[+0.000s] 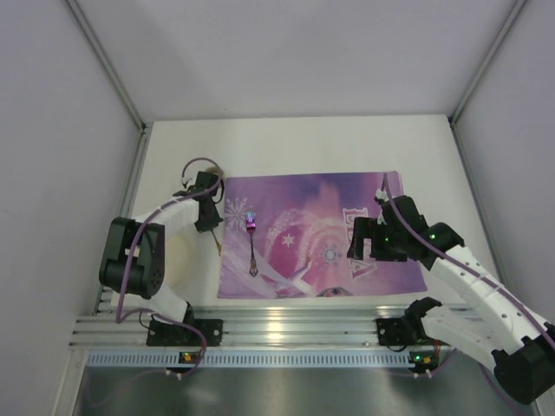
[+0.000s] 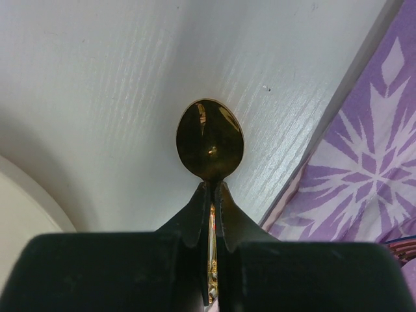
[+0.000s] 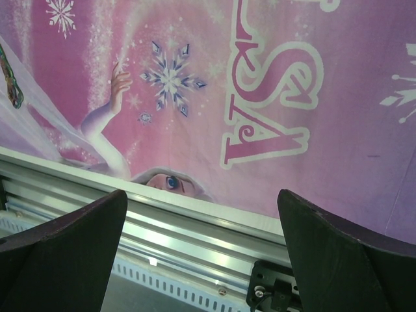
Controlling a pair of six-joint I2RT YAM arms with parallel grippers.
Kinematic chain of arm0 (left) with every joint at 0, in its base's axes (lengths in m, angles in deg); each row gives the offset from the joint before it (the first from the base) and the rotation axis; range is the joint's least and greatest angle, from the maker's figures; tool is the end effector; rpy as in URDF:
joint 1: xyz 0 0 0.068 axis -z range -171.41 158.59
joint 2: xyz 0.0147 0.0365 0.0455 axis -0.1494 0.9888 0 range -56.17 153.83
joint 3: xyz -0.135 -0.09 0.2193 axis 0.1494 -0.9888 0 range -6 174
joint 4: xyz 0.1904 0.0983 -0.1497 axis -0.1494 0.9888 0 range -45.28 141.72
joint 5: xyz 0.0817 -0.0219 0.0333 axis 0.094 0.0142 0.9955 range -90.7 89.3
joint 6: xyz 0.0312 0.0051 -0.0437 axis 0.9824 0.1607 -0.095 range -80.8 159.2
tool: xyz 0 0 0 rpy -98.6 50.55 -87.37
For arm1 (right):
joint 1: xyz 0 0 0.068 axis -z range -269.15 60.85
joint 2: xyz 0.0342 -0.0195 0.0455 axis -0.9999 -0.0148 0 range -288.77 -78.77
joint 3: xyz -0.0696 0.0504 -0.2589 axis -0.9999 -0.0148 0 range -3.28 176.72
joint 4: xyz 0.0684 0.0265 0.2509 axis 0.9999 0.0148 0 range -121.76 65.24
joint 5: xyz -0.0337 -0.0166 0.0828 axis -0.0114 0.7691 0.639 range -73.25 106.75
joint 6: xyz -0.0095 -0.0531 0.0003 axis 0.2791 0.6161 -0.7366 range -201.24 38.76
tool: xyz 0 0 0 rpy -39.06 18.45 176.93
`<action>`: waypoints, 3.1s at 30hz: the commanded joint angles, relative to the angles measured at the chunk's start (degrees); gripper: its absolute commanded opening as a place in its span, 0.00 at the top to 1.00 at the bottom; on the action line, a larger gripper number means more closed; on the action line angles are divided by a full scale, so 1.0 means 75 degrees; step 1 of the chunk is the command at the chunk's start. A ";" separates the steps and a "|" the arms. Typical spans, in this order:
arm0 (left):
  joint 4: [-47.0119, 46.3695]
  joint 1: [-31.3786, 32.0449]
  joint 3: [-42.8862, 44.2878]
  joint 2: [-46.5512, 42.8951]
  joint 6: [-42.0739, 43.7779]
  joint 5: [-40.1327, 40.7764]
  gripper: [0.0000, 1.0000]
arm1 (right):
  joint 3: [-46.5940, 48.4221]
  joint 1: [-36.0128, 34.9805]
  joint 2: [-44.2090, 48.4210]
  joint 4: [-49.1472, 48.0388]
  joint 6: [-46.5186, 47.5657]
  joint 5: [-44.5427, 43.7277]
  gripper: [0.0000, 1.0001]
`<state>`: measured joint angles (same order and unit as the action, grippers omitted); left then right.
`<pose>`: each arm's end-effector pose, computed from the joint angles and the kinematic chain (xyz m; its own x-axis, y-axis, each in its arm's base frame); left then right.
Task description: Set the dinner table for one person
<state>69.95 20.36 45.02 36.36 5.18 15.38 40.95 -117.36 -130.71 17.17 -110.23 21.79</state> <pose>0.2933 -0.0511 0.1603 -0.7953 -0.3834 -0.4696 -0.4295 0.9030 -0.0100 0.1468 0.0822 0.2565 -0.8927 0.0691 -0.4453 -0.0923 0.9392 0.3307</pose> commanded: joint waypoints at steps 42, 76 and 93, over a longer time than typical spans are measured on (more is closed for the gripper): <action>-0.1017 0.5941 0.6790 0.4265 -0.2376 -0.1673 1.00 | 0.3700 0.0140 0.0890 0.2780 -0.1676 -0.3190 0.00; -0.1149 0.6143 0.7532 0.4005 -0.2543 -0.0904 0.47 | 0.2927 0.0151 0.1664 0.3074 -0.1525 -0.3074 0.00; -0.0236 0.0143 0.2501 -0.0467 -0.1160 -0.0842 0.47 | 0.2435 0.0140 0.1254 0.2184 -0.1302 -0.2676 0.00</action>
<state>65.25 24.08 65.22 32.97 -7.08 11.12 59.70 -117.07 -120.15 37.87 -120.86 0.81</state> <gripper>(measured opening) 0.532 0.996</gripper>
